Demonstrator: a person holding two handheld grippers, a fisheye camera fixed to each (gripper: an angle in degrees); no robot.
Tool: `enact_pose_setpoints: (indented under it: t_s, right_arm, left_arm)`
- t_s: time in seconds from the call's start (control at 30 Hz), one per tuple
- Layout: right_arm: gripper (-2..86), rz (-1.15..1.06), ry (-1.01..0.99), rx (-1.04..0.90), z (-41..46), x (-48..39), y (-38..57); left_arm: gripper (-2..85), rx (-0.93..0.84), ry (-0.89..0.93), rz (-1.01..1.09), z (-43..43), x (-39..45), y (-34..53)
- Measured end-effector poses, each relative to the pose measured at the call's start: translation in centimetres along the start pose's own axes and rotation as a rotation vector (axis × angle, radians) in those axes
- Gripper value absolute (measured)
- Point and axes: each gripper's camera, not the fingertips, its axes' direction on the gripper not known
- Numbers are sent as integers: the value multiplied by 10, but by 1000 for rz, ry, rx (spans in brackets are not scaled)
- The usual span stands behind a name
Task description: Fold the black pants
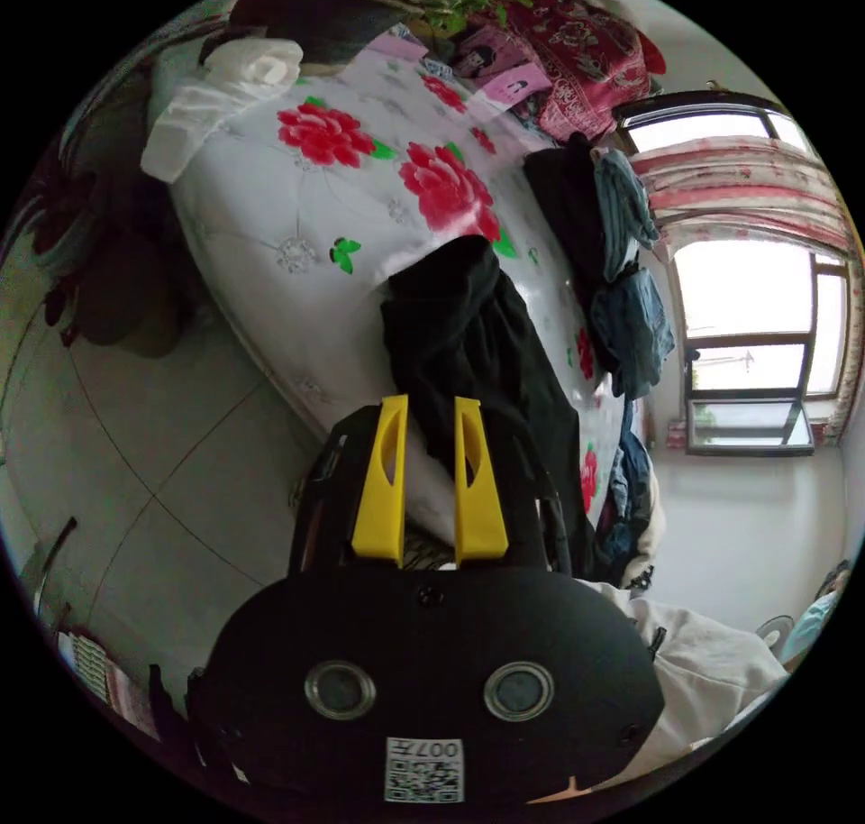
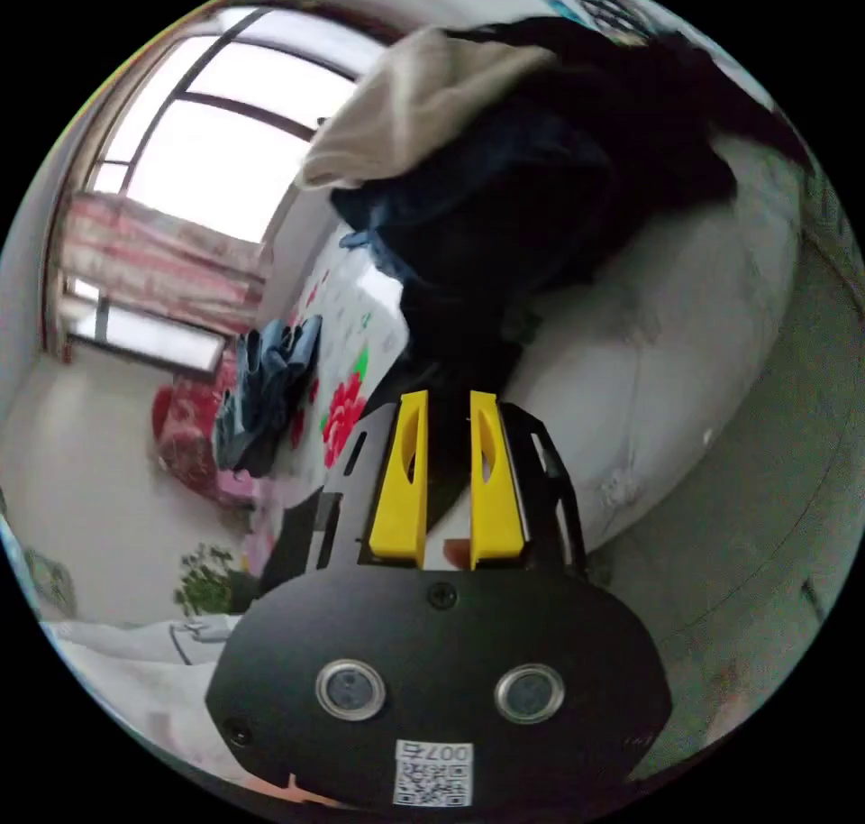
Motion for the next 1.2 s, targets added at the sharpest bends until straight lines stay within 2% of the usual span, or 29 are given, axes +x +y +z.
enact_pose_setpoints:
  t_s: [0.13, 0.2, 0.3, 0.43, 0.5, 0.53, 0.6, 0.67, 0.8, 0.93, 1.0, 1.13, 1.2]
  right_arm:
    - [37, -361, 25, -180, 56, -90, -4]
    - [35, -615, 73, -332, 113, -151, 8]
    - [32, -871, 150, -466, 183, -210, 36]
    - [27, -1004, 199, -613, 253, -242, 62]
    - [22, -1060, 286, -694, 287, -247, 79]
    - [20, -1090, 298, -659, 288, -249, 83]
    - [10, -1166, 317, -650, 292, -253, 89]
    - [5, -1117, 332, -606, 293, -252, 78]
    - [1, -755, 225, -580, 299, -225, 28]
    - [7, -750, 212, -579, 306, -221, 32]
    - [22, -654, 149, -514, 284, -211, 23]
    - [52, -438, -51, -392, 220, -160, 4]
    - [65, -261, -31, -188, 158, -102, 0]
  left_arm:
    - [75, 111, -84, 105, -13, 38, 4]
    - [75, 108, -96, 156, -5, 54, 0]
    - [77, 61, -103, 212, 20, 76, -12]
    - [69, -24, -219, 266, 62, 97, -27]
    - [28, -75, -334, 263, 79, 99, -29]
    - [5, -102, -424, 264, 87, 98, -29]
    - [-4, -119, -473, 291, 92, 95, -26]
    - [-8, -106, -476, 283, 89, 89, -24]
    - [-9, -112, -448, 225, 90, 80, -32]
    - [-5, -124, -449, 238, 91, 82, -39]
    - [3, -103, -415, 237, 83, 80, -34]
    - [53, -9, -214, 160, 49, 57, -14]
    - [66, 31, -160, 109, 34, 44, -2]
